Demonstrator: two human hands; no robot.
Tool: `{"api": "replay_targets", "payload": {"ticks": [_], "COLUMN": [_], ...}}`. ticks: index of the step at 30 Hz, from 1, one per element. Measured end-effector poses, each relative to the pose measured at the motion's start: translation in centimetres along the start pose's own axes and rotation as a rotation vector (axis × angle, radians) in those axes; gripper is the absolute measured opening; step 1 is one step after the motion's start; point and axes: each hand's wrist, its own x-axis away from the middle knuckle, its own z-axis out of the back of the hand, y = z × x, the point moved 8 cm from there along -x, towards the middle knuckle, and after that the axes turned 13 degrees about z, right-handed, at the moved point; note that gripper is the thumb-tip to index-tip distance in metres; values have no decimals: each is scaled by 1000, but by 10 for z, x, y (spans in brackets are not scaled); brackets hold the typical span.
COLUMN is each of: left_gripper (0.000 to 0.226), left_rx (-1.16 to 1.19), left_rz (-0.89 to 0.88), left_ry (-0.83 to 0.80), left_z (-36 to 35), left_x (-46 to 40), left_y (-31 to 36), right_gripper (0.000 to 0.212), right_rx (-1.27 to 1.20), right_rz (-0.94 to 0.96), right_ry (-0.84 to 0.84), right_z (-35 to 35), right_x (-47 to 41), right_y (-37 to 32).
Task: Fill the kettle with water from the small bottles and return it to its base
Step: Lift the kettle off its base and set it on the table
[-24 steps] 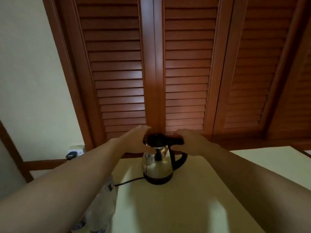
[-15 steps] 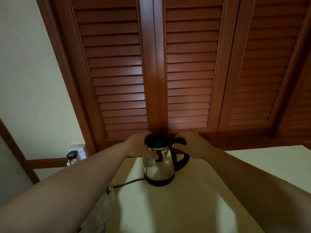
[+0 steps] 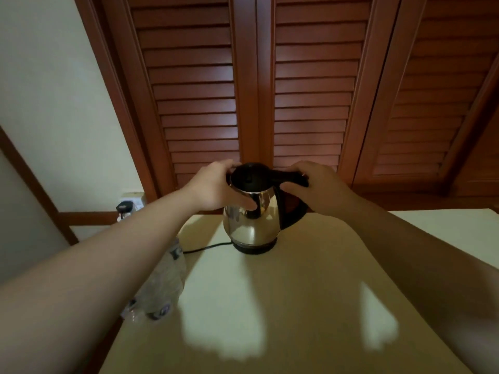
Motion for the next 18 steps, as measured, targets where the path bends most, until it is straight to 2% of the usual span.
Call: {"api": "replay_targets", "payload": {"ticks": [5,10,15,18], "left_gripper": [77,96,82,91], "left_rx": [81,160,246,240], "left_rz": [24,-10,-66,-52], "left_ry": [17,45,13,-14], "left_z": [-25,-49,-64,-72], "left_x": [58,110,150,166], "left_y": [-10,-20,-22,-29], "right_gripper": [21,26,27,25], "right_rx": [-70,-54,-54,-68], "right_rz": [-50,-94,-177,-197], "right_ry": [-40,-53,-18,0], "right_z": [-8,-12,-8,-13], "right_x": [52,104,148,168], "right_y": [-19,-42,-64,-77]}}
